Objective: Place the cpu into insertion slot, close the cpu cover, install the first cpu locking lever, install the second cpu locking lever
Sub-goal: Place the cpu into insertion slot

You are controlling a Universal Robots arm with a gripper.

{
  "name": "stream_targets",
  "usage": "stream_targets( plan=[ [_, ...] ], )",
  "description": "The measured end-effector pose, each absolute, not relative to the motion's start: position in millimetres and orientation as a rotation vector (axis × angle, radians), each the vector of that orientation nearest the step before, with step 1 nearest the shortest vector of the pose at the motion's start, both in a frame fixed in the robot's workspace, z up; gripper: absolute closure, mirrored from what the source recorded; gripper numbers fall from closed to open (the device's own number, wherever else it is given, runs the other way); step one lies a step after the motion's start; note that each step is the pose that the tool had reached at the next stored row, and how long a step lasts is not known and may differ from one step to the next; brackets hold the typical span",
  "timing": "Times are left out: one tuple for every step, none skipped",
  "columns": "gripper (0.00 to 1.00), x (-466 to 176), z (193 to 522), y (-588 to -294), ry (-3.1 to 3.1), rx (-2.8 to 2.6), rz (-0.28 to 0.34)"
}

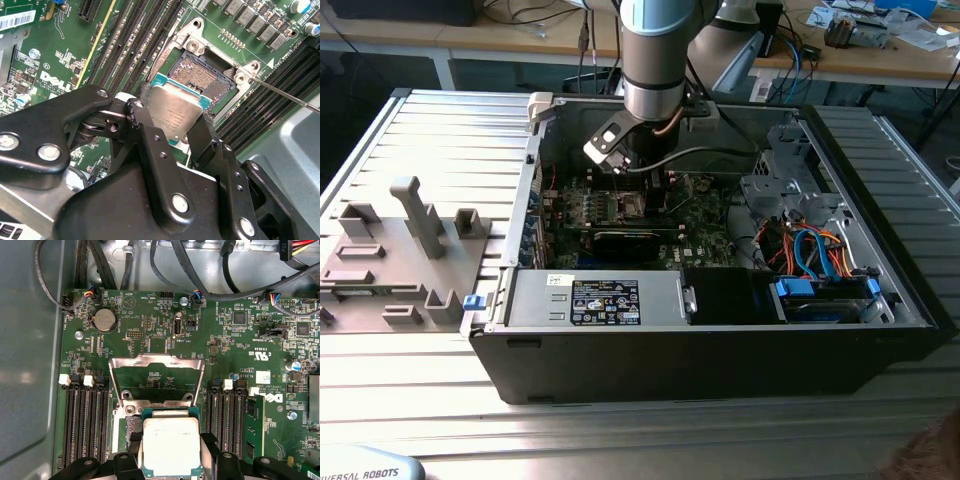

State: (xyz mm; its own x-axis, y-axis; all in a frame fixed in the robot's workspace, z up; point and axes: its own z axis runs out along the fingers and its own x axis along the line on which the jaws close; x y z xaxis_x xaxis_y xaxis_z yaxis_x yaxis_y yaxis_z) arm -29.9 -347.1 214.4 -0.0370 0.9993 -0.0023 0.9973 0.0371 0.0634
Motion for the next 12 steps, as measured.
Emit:
stream_targets(
  plan=[
    [0.46, -29.9, 214.2, -347.1, 2.229, 2.148, 0.068],
    [0.46, -29.9, 214.0, -347.1, 2.229, 2.148, 0.068],
    [0.46, -29.9, 213.8, -347.1, 2.229, 2.148, 0.068],
    [0.46, -29.9, 213.6, -347.1, 2.229, 2.148, 0.068],
    [0.46, -29.9, 212.8, -347.1, 2.229, 2.148, 0.068],
    [0.46, -29.9, 212.2, -347.1, 2.229, 2.148, 0.068],
    [0.46, -29.9, 212.1, -347.1, 2.229, 2.148, 0.068],
    [0.46, -29.9, 212.1, -347.1, 2.229, 2.148, 0.068],
    [0.46, -29.9, 212.0, -347.1, 2.229, 2.148, 0.068],
    [0.46, -29.9, 211.9, -347.1, 2.229, 2.148, 0.068],
    [0.46, -29.9, 211.8, -347.1, 2.229, 2.148, 0.068],
    [0.46, -29.9, 211.8, -347.1, 2.229, 2.148, 0.068]
  ],
)
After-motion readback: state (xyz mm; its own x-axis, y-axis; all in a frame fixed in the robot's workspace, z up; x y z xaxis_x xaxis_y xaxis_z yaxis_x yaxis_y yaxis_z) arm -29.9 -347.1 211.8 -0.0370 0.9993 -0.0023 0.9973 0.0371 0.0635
